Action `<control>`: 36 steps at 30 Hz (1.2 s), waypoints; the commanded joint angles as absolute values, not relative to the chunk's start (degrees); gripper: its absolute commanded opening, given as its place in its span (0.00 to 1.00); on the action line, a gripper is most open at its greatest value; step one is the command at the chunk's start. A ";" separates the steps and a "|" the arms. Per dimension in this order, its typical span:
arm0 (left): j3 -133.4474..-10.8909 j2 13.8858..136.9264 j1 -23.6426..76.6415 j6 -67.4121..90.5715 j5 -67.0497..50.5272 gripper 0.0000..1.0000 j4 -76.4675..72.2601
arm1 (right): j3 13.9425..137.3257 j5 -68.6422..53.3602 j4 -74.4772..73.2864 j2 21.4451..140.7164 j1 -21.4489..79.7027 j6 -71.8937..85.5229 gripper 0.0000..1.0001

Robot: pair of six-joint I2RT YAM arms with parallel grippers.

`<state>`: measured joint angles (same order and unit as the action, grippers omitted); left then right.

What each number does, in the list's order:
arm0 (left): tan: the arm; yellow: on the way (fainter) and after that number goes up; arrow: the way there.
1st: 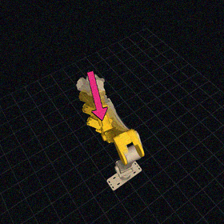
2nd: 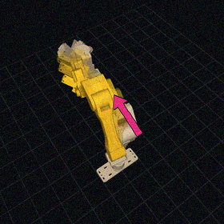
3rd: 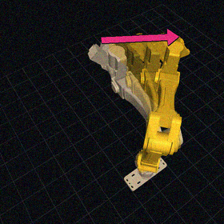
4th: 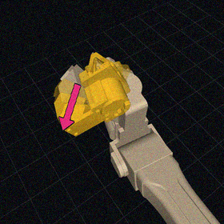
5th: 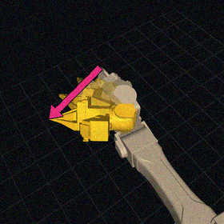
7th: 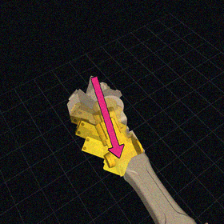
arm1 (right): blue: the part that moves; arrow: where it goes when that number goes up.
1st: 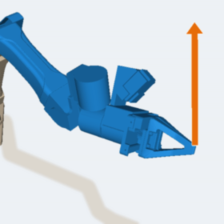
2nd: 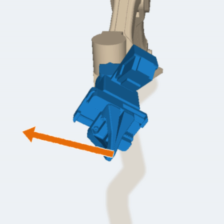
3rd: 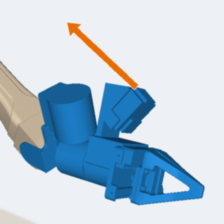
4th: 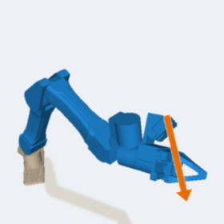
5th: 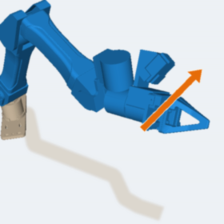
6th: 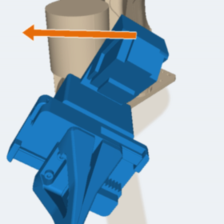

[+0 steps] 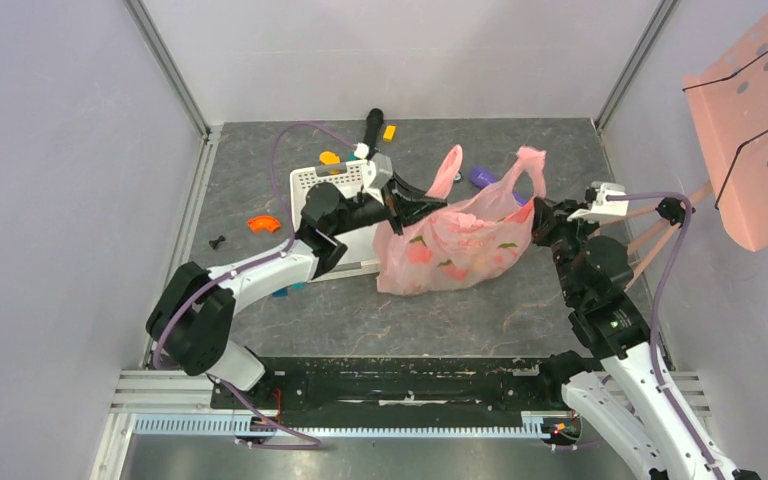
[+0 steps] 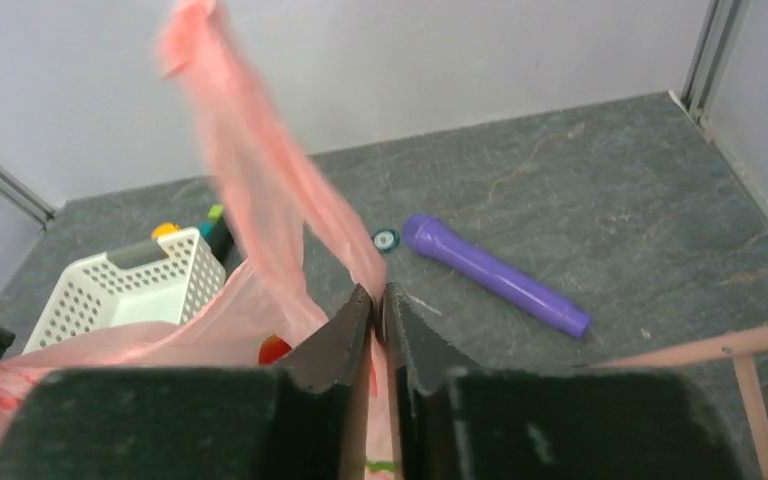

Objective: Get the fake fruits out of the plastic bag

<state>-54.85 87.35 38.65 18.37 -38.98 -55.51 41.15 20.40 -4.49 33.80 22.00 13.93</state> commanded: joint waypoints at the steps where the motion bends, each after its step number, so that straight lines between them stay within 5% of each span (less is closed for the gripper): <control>1: -50.86 82.51 41.63 13.54 -36.49 0.02 -51.02 | 40.12 17.14 -5.96 33.30 21.93 13.96 0.23; 8: -45.84 80.29 43.33 13.57 -34.72 0.04 -51.15 | 44.66 3.25 -13.04 37.63 21.97 11.08 0.97; 16: -46.77 79.83 43.59 13.37 -33.34 0.04 -46.00 | 41.44 -10.08 -5.24 35.28 21.97 8.54 0.98; 30: -48.14 77.96 43.68 13.09 -30.26 0.04 -39.20 | 57.80 1.00 -22.15 46.35 21.96 7.86 0.98; 36: -48.73 77.53 43.77 12.74 -29.56 0.04 -37.20 | 57.78 -6.22 -17.77 43.41 21.88 4.13 0.98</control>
